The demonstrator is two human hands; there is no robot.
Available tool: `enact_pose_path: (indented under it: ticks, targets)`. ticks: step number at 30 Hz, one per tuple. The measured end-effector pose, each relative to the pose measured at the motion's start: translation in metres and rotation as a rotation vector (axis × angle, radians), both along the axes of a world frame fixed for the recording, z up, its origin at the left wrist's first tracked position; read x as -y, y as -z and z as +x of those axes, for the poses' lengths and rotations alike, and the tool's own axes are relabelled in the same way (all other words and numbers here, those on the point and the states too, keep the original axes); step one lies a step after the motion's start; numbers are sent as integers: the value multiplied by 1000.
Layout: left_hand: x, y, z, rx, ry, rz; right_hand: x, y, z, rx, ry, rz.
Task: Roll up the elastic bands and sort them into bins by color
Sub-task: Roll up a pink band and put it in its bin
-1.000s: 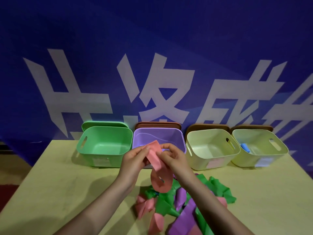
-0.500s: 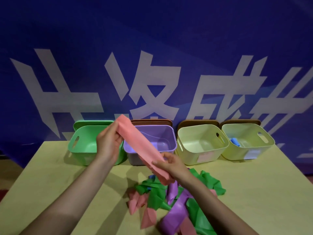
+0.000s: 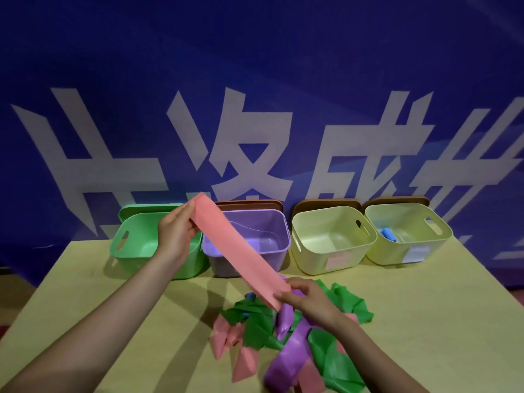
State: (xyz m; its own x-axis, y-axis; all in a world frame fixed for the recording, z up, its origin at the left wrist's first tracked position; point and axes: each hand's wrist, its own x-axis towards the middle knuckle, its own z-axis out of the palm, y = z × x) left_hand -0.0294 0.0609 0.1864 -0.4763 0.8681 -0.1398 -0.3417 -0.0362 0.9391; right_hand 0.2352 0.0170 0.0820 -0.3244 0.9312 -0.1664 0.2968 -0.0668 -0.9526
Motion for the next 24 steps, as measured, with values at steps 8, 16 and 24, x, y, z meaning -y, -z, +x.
enact_pose_path:
  ticks: [8,16,24]
  targets:
    - [-13,23,-39,234,-16,-123,-11,-23,-1,-761,204,-180]
    - [-12,21,-49,275,-22,-91,-16,0,-6,-51,185,-54]
    - [11,0,-4,73,227,-14,-7,6,5,-360,463,-164]
